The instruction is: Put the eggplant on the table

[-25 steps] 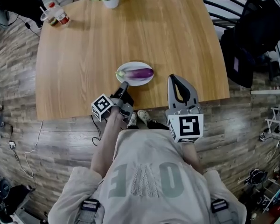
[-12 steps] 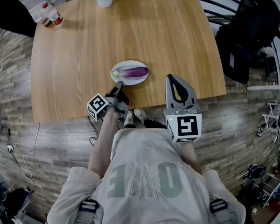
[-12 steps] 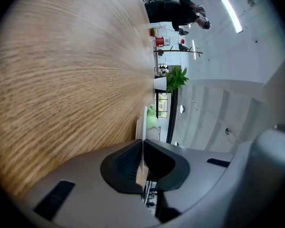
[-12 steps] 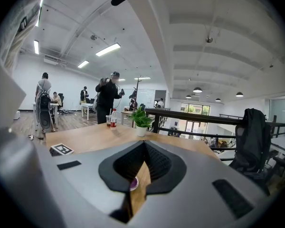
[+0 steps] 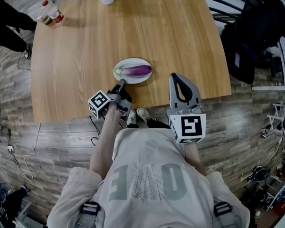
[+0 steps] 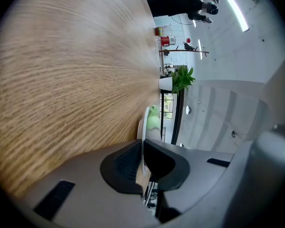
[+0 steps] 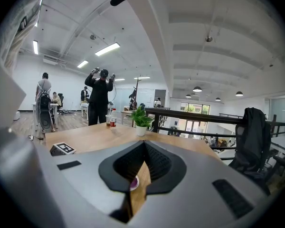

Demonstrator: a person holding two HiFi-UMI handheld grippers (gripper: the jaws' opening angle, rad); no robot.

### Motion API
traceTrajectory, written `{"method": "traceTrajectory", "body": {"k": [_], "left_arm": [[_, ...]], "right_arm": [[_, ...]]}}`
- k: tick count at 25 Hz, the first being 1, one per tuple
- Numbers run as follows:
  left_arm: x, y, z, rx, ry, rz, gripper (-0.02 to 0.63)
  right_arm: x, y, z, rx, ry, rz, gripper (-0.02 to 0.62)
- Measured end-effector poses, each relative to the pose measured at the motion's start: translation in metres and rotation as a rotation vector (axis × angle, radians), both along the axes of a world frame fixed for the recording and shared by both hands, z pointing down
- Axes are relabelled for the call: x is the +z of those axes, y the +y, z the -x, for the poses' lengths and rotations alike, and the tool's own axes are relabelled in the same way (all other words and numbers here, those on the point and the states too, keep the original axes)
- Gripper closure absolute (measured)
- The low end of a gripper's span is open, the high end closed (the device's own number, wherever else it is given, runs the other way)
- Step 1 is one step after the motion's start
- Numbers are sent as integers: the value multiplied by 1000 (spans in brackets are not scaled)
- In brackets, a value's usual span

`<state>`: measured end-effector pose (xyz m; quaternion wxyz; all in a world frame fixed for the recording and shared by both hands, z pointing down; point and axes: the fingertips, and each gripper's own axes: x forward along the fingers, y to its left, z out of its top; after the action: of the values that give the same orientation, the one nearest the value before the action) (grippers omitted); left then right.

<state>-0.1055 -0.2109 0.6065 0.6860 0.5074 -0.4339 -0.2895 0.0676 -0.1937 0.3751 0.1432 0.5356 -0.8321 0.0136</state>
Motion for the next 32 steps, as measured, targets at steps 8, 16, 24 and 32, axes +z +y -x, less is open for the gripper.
{"method": "traceTrajectory", "body": {"k": [8, 16, 24, 32], "left_arm": [[5, -1, 1, 0, -26, 65, 584], [5, -2, -1, 6, -31, 91, 584], [4, -2, 2, -30, -39, 118, 579], [-2, -5, 5, -73, -30, 113, 493]], "right_arm": [[5, -1, -1, -5, 6, 12, 577], [8, -3, -1, -9, 1, 27, 577], [12, 1, -2, -2, 12, 22, 577], [1, 2, -2, -12, -14, -23, 577]]}}
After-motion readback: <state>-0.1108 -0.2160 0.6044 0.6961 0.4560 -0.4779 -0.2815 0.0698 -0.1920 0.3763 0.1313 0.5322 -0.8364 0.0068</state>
